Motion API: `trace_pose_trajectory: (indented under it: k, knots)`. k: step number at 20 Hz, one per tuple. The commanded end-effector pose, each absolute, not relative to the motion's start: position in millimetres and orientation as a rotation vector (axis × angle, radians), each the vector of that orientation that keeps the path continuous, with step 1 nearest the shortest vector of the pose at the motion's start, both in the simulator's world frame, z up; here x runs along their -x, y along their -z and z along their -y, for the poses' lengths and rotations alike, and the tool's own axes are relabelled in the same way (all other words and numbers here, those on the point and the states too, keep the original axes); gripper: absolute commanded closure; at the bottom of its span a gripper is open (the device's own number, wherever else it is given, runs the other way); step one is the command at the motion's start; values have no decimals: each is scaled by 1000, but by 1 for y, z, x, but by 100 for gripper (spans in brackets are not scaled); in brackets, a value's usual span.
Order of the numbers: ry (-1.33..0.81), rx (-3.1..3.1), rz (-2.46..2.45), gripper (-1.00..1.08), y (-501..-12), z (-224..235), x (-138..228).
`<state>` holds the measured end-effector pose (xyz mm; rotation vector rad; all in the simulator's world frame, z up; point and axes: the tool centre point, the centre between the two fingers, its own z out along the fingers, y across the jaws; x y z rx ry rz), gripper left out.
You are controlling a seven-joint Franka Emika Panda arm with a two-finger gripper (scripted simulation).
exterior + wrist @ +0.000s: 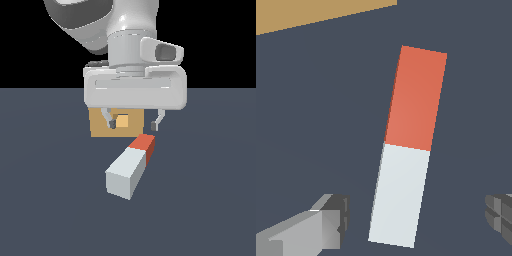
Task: Insert the peg into the horizontal hole in a box.
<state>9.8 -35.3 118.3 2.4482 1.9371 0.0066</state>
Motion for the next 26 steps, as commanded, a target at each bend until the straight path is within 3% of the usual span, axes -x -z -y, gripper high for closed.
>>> trace_pose_trajectory:
  k: [1, 26]
  knots:
    - [-3, -2514, -1861, -92, -102, 44, -8]
    - [0, -2621, -1732, -92, -29, 58, -1]
